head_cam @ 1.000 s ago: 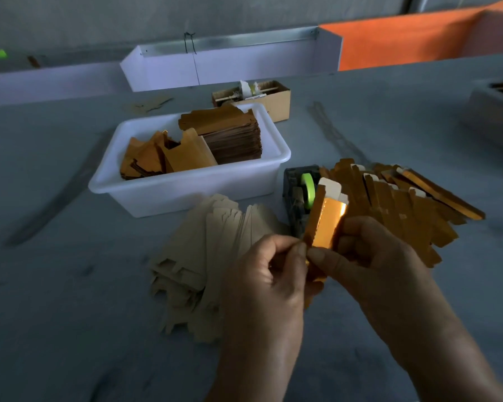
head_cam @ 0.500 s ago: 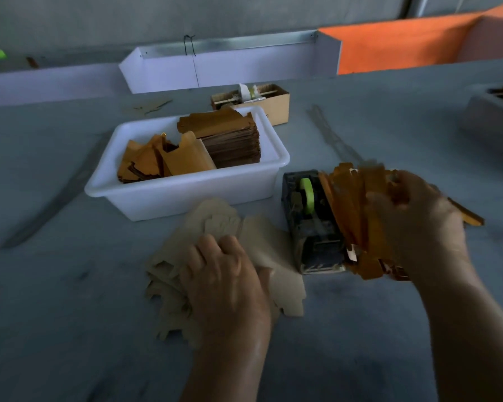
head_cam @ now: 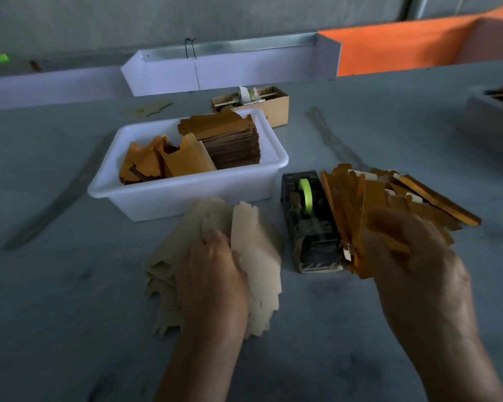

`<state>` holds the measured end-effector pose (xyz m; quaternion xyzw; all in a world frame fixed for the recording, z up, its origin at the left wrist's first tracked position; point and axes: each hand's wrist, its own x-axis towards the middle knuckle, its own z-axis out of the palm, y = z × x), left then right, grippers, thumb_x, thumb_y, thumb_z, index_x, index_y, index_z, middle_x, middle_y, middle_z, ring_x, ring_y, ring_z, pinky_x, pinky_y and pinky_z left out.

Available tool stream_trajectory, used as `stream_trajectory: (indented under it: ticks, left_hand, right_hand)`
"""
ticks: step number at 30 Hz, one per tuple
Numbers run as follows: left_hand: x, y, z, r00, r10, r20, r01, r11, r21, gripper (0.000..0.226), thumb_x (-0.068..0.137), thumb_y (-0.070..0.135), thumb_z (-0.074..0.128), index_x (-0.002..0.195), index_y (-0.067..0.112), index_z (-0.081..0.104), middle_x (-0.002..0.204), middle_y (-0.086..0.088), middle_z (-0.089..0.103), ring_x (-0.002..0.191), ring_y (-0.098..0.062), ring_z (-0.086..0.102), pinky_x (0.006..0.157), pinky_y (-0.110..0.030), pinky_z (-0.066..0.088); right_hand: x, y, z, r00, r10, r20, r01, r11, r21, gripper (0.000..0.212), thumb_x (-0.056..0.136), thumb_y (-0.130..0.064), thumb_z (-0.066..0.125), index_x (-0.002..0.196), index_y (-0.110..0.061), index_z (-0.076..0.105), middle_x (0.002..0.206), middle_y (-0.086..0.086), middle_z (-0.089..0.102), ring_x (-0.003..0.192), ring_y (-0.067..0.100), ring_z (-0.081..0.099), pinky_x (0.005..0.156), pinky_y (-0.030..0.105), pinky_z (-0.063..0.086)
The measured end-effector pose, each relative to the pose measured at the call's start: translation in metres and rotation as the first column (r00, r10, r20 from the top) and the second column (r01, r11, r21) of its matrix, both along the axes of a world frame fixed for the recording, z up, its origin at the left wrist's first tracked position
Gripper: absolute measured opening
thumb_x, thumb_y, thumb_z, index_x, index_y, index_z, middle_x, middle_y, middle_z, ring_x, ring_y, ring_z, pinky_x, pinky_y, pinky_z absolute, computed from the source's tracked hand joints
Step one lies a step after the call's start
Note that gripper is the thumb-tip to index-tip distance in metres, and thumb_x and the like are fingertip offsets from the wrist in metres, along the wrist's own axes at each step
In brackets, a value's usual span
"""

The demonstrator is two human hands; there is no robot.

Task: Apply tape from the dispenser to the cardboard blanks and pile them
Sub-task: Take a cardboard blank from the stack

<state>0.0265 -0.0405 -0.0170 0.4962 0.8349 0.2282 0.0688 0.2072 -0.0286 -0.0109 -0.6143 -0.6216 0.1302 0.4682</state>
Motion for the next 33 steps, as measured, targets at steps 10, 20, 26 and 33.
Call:
stream_trajectory:
  ticks: [10,20,26,33]
  left_hand:
    - [-0.02,-0.009,0.011,0.989,-0.004,0.145,-0.044,0.945,0.325,0.026,0.096,0.021,0.052,0.112,0.012,0.07,0.136,-0.004,0.055,0.124,-0.022,0.051,0.102,-0.024,0.035]
    - [-0.005,-0.023,0.018,0.525,-0.209,0.825,-0.147,0.932,0.33,0.016,0.087,0.023,0.066,0.073,0.019,0.072,0.068,0.0,0.071,0.065,-0.016,0.063,0.063,-0.032,0.048]
    - [0.003,-0.025,0.015,0.474,-0.236,0.848,0.006,0.964,0.265,0.031,0.059,0.036,0.082,0.083,0.019,0.07,0.078,-0.003,0.074,0.074,-0.028,0.069,0.061,-0.043,0.055]
    - [0.011,-0.02,-0.001,0.569,-0.196,0.799,-0.012,0.969,0.247,0.022,0.075,0.028,0.077,0.085,0.045,0.066,0.073,0.012,0.072,0.06,-0.007,0.068,0.048,-0.029,0.048]
  right_hand:
    - [-0.034,-0.017,-0.011,0.958,0.19,-0.216,-0.226,0.962,-0.152,0.017,0.086,-0.019,0.063,0.099,-0.028,0.067,0.091,-0.016,0.065,0.082,-0.012,0.058,0.064,-0.005,0.039]
    - [-0.051,-0.016,-0.005,0.786,0.207,-0.583,-0.405,0.884,-0.233,0.028,0.071,-0.05,0.059,0.094,-0.033,0.061,0.081,-0.02,0.069,0.081,-0.009,0.061,0.059,0.008,0.048]
    - [-0.049,-0.013,-0.014,0.63,0.094,-0.771,-0.5,0.809,-0.309,0.013,0.081,-0.02,0.065,0.094,-0.018,0.066,0.076,-0.012,0.071,0.066,-0.002,0.063,0.054,0.017,0.048]
    - [-0.049,-0.017,-0.021,0.817,0.171,-0.55,-0.373,0.885,-0.278,0.007,0.076,-0.025,0.071,0.079,-0.023,0.065,0.064,-0.008,0.065,0.058,0.001,0.057,0.047,0.012,0.043]
